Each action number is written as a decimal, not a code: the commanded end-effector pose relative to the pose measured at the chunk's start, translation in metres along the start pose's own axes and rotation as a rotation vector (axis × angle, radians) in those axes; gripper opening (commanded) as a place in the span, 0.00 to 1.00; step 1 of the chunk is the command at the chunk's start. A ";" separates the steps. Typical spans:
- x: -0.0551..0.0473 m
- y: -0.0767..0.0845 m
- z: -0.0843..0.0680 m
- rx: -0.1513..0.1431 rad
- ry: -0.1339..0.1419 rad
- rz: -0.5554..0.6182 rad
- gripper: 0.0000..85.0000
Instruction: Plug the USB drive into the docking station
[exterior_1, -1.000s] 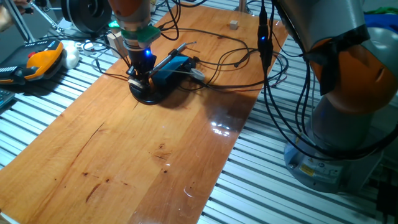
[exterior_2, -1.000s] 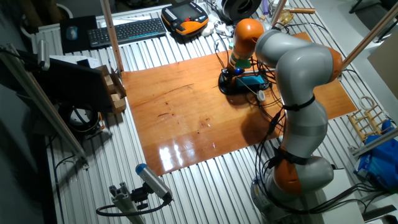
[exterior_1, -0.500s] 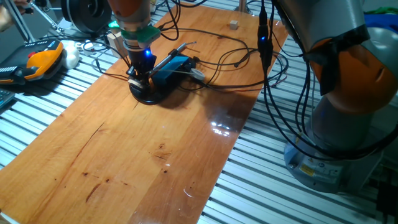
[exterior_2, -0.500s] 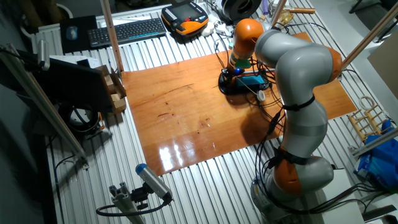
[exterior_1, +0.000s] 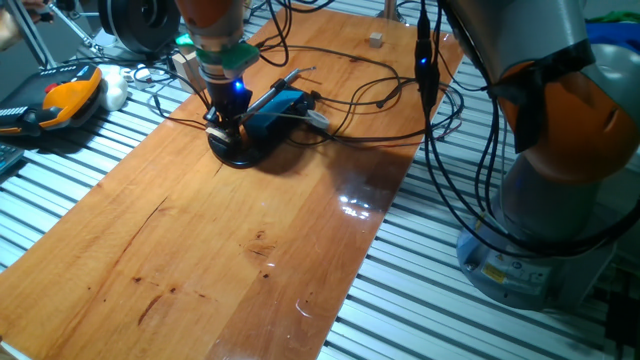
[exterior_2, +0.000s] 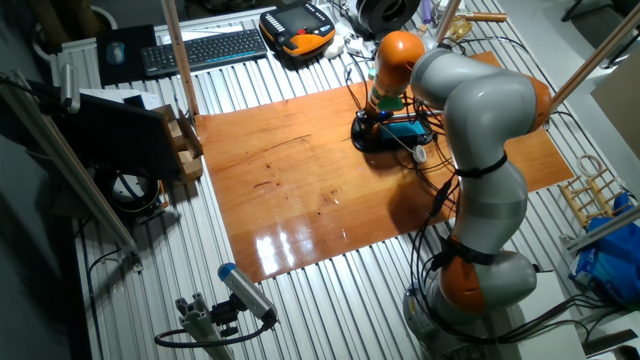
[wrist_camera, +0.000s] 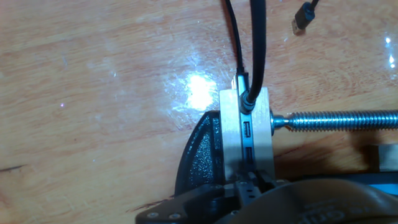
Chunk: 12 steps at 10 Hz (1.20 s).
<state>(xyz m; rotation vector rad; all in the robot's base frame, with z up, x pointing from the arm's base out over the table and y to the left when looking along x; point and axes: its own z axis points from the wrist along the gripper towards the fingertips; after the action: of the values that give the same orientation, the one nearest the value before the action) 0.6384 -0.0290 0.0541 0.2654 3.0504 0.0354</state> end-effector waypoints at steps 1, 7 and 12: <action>-0.001 -0.001 -0.001 0.002 -0.002 0.001 0.40; -0.005 -0.001 -0.018 0.029 -0.004 -0.006 0.40; -0.018 -0.005 -0.038 0.054 -0.025 -0.011 0.40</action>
<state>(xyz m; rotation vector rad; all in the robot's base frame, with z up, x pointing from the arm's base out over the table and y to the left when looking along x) 0.6523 -0.0377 0.0942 0.2497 3.0310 -0.0493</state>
